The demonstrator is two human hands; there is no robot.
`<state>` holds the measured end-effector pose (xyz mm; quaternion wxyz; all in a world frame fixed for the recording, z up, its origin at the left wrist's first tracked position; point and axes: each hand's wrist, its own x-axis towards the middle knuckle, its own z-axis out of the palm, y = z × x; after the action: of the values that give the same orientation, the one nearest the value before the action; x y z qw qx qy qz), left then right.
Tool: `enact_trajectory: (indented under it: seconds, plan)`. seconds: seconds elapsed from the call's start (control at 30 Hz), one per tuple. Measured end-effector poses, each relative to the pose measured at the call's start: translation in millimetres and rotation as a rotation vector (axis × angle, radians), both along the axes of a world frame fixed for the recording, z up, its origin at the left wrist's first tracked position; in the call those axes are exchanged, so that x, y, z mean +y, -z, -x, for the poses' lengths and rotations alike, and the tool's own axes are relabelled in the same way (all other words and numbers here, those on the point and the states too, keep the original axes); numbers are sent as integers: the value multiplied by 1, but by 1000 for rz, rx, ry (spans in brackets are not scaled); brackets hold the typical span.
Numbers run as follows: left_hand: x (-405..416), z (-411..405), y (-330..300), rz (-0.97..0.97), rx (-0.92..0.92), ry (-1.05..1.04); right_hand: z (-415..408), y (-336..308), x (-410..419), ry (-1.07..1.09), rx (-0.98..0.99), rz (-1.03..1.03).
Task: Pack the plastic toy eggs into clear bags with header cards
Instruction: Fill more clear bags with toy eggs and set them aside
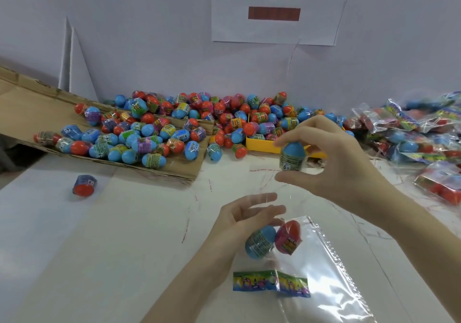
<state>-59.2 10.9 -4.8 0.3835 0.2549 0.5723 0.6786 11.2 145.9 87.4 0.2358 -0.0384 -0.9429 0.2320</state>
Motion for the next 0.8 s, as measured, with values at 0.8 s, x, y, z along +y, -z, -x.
enact_trajectory:
  seconds: [0.8]
  plan:
    - [2,-3,0,27,36,-30,6,-1,10,-253,-452,-63]
